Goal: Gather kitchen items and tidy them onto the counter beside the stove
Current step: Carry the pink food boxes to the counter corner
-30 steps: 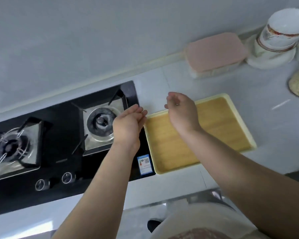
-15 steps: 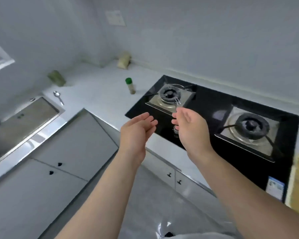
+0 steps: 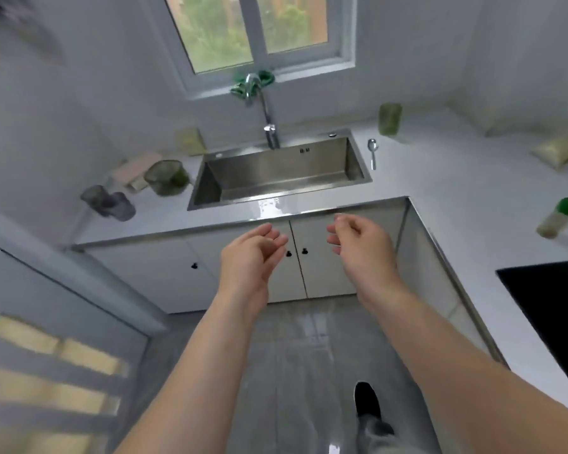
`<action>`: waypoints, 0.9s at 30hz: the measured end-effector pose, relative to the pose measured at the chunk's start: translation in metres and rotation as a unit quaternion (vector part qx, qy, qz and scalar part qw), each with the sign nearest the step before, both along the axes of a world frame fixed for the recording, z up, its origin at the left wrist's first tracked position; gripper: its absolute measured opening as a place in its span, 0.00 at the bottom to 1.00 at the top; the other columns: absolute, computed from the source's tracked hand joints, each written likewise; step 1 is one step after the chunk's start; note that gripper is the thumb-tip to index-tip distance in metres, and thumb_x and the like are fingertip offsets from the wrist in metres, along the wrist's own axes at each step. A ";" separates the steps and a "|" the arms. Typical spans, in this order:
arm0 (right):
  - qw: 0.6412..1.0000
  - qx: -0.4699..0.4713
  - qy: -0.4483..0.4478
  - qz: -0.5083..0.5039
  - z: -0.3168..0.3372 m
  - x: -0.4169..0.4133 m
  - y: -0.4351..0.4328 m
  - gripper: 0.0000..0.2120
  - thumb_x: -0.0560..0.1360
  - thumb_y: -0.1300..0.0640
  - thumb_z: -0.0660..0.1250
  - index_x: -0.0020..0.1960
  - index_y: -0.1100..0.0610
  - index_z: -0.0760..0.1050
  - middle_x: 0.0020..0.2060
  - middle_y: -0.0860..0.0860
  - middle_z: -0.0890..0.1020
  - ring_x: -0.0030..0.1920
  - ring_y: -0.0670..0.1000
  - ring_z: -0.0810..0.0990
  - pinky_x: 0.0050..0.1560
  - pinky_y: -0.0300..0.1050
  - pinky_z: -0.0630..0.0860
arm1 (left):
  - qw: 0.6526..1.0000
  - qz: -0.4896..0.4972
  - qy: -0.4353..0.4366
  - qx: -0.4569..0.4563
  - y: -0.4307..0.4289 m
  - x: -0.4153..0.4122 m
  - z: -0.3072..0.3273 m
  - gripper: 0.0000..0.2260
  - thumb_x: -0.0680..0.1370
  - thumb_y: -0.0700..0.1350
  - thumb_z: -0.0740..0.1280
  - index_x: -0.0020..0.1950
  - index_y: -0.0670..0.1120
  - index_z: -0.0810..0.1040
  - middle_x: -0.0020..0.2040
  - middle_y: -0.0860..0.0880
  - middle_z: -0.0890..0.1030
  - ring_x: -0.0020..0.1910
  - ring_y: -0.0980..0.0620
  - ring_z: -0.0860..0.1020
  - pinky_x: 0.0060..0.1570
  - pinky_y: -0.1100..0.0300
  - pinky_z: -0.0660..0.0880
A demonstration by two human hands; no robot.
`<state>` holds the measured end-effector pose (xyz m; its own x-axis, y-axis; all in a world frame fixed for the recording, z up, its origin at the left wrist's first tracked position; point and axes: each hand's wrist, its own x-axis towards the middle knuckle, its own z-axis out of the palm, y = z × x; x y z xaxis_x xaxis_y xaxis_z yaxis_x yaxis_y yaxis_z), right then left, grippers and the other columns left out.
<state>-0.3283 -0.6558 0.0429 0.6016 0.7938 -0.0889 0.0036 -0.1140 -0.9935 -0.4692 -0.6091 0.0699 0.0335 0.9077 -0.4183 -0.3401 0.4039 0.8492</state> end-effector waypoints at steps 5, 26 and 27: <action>0.995 -0.008 0.002 0.098 -0.003 -0.031 0.090 0.12 0.81 0.51 0.60 0.41 0.48 0.76 0.44 0.51 0.84 0.48 0.55 0.83 0.55 0.57 0.80 | 0.996 0.088 0.015 0.001 0.069 -0.034 -0.007 0.16 0.76 0.27 0.58 0.60 0.36 0.78 0.53 0.40 0.83 0.50 0.46 0.85 0.51 0.57 0.82; 0.952 -0.075 -0.070 0.287 -0.011 -0.135 0.505 0.11 0.82 0.50 0.59 0.60 0.51 0.76 0.45 0.43 0.79 0.44 0.43 0.77 0.43 0.40 0.73 | 0.968 0.243 0.060 -0.014 0.455 -0.144 -0.027 0.13 0.79 0.30 0.60 0.62 0.38 0.77 0.53 0.42 0.82 0.54 0.47 0.82 0.61 0.55 0.77; 0.953 -0.076 -0.071 0.285 -0.014 -0.151 0.533 0.11 0.82 0.50 0.59 0.59 0.51 0.76 0.46 0.43 0.80 0.43 0.44 0.78 0.40 0.39 0.72 | 0.970 0.236 0.059 -0.014 0.484 -0.160 -0.031 0.13 0.79 0.31 0.60 0.60 0.39 0.77 0.52 0.43 0.81 0.53 0.47 0.81 0.61 0.56 0.77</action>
<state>-0.4794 -0.1226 0.0285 0.0918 0.9795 -0.1791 0.2420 -0.1964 -0.9502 -0.6293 -0.1255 0.0389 -0.4332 0.7986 -0.4179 -0.3939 0.2492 0.8847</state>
